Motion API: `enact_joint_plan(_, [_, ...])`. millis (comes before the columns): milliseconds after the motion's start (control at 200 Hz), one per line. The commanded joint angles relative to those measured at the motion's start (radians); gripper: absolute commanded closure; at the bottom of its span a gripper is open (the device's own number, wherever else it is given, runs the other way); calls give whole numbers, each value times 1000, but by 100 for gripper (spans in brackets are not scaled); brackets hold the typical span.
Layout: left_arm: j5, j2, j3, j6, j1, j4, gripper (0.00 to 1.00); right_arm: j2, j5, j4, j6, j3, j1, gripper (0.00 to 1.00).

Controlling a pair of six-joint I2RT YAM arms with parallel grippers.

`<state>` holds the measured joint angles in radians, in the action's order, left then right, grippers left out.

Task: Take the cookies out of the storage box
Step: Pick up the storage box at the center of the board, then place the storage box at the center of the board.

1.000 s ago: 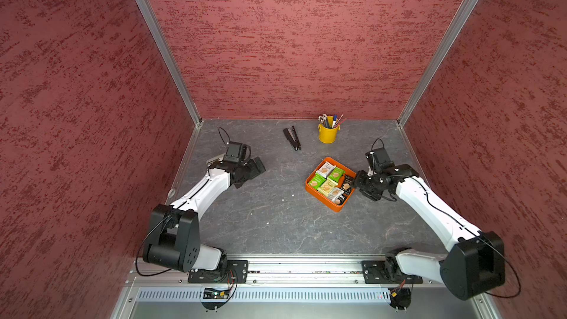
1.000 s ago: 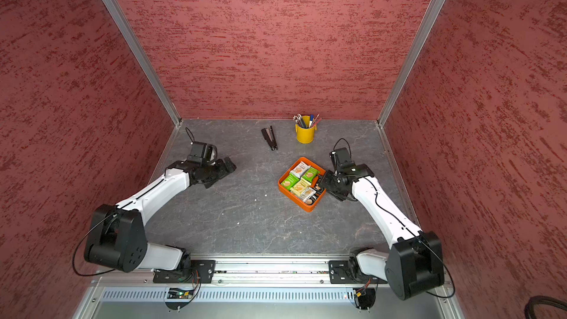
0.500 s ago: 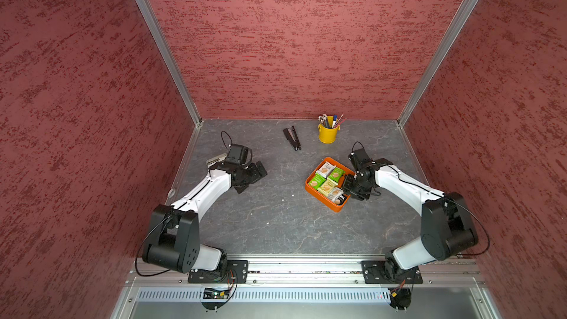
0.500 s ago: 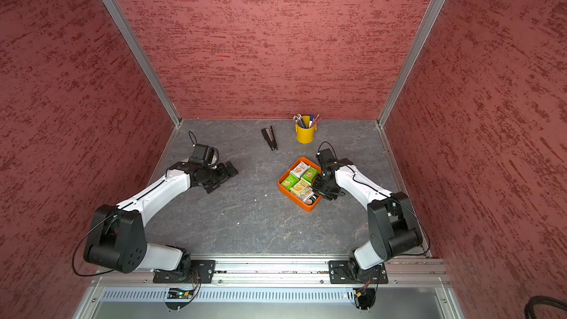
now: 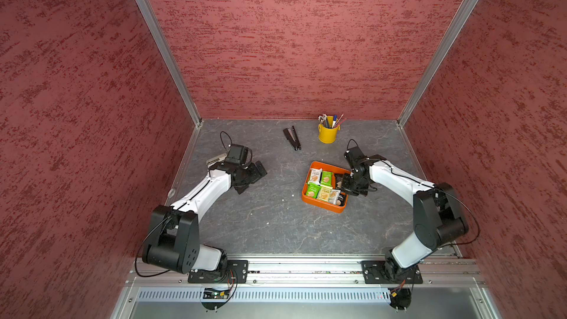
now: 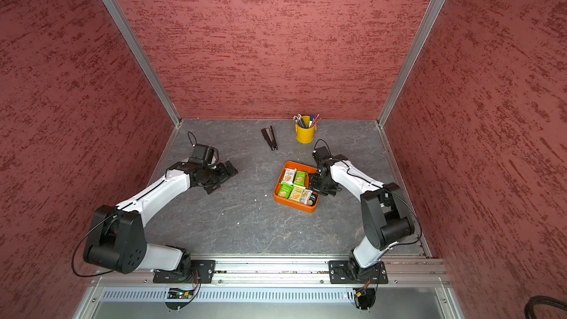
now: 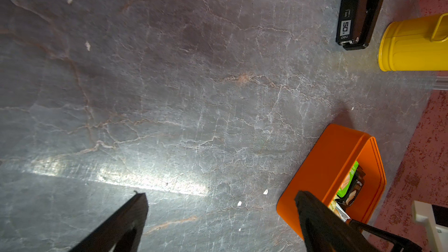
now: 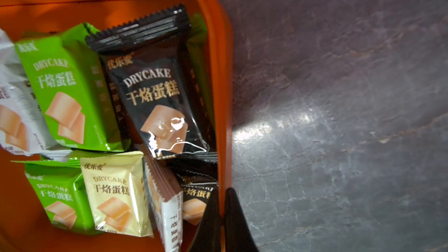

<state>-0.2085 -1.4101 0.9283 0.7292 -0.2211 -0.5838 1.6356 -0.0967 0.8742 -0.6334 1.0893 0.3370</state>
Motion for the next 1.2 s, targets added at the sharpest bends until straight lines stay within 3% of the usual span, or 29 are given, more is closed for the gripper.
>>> enact_joint_plan(0, [1,35,-19,33,-4,9,0,-1,-28,31,99,93,9,100])
enact_joint_plan(311, [6,43,-38,64,-4,30,0,96,-37,115,256,280,119,100])
enact_joint_plan(581, [3,75,-72,63,-3,25,0,218,-17,117,301,368,208,100])
enact_joint_plan(882, [22,136,-102,50,-4,-10,0,286,-27,108,304,393,232,100])
enact_joint_plan(1197, [0,152,-106,25,-3,-44,0,209,11,176,292,411,234,62])
